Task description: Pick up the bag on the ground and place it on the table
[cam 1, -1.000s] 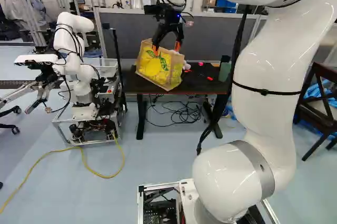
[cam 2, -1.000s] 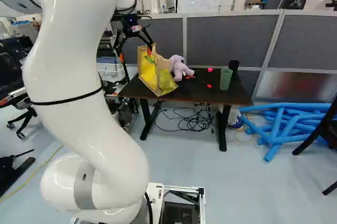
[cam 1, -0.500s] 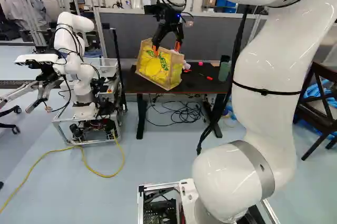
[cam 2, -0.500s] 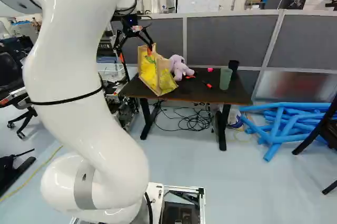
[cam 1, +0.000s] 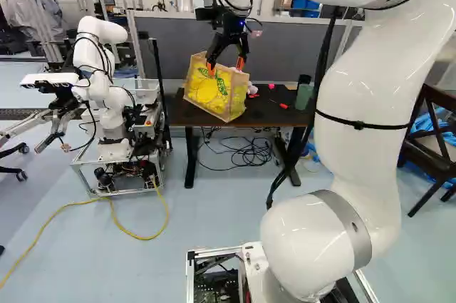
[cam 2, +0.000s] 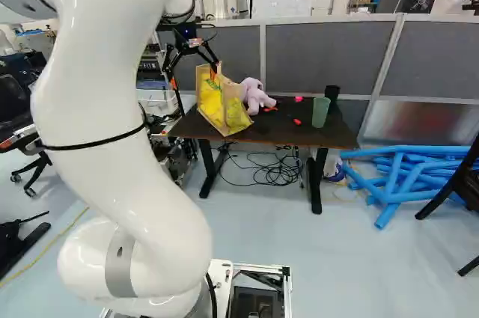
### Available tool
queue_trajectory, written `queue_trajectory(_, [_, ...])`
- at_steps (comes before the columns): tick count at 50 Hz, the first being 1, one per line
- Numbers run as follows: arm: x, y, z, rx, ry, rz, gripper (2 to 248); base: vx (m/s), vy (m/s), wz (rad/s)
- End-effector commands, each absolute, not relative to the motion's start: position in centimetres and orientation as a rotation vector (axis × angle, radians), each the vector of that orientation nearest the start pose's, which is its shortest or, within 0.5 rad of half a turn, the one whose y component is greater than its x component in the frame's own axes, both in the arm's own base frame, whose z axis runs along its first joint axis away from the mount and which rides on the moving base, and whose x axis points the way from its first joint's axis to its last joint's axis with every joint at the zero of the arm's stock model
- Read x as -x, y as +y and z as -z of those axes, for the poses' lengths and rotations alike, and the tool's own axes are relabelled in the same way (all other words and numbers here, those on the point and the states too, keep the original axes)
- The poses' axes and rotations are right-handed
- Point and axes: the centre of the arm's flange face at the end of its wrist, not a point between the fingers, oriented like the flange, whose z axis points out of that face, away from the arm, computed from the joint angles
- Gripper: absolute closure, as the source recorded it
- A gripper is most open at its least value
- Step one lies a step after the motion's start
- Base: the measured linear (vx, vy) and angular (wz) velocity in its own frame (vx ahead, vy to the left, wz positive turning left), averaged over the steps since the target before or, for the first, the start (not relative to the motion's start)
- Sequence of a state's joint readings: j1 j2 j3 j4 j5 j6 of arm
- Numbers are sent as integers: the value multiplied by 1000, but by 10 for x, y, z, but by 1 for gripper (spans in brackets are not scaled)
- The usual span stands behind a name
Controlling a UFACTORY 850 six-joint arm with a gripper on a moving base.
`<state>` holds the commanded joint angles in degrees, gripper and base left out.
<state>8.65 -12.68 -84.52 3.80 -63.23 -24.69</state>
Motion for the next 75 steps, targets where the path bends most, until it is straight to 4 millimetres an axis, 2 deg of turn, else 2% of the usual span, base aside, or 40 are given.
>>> queue_trajectory(37, [-535, 77, -631, 3002, -756, 409, 3, 0, 0, 0])
queue_trajectory(75, [-508, 57, -570, 3015, -584, 718, 3, 0, 0, 0])
